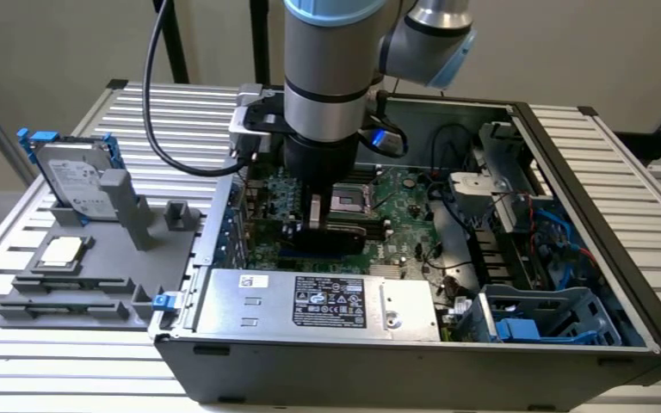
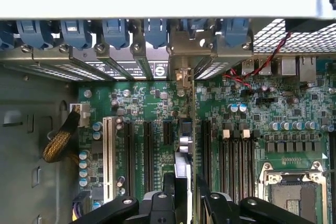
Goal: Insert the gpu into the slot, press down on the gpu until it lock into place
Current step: 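Insert the gpu into the slot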
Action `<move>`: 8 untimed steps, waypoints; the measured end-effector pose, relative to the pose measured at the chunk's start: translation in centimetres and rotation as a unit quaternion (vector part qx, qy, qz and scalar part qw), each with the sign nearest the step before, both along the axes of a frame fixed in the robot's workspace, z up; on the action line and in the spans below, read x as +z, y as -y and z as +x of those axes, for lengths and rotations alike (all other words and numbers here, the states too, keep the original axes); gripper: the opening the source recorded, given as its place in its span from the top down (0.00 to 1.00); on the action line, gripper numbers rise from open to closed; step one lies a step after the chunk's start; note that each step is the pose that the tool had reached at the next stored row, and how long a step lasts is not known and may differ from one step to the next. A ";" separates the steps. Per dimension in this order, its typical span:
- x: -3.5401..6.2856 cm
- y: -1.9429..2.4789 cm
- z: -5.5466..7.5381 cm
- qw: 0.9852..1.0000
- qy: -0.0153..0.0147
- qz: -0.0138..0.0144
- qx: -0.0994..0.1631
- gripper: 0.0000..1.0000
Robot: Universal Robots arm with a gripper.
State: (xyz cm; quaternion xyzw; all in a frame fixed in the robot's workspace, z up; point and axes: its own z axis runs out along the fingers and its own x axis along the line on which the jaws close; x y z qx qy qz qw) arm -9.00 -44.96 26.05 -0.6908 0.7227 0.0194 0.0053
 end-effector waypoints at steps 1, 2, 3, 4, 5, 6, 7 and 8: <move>-0.01 -0.03 0.0 1.000 0.000 0.000 0.000 0.74; -0.01 -0.06 0.0 1.000 0.000 0.000 0.001 0.74; -0.01 -0.07 0.0 1.000 0.000 0.000 0.001 0.74; -0.01 -0.08 0.0 1.000 0.000 0.000 0.001 0.74; -0.02 -0.08 0.0 1.000 0.000 0.000 0.002 0.74; -0.02 -0.08 0.0 1.000 0.000 0.000 0.002 0.74; -0.03 -0.09 0.0 1.000 0.000 0.000 0.002 0.74; -0.03 -0.09 0.0 1.000 0.000 0.000 0.003 0.74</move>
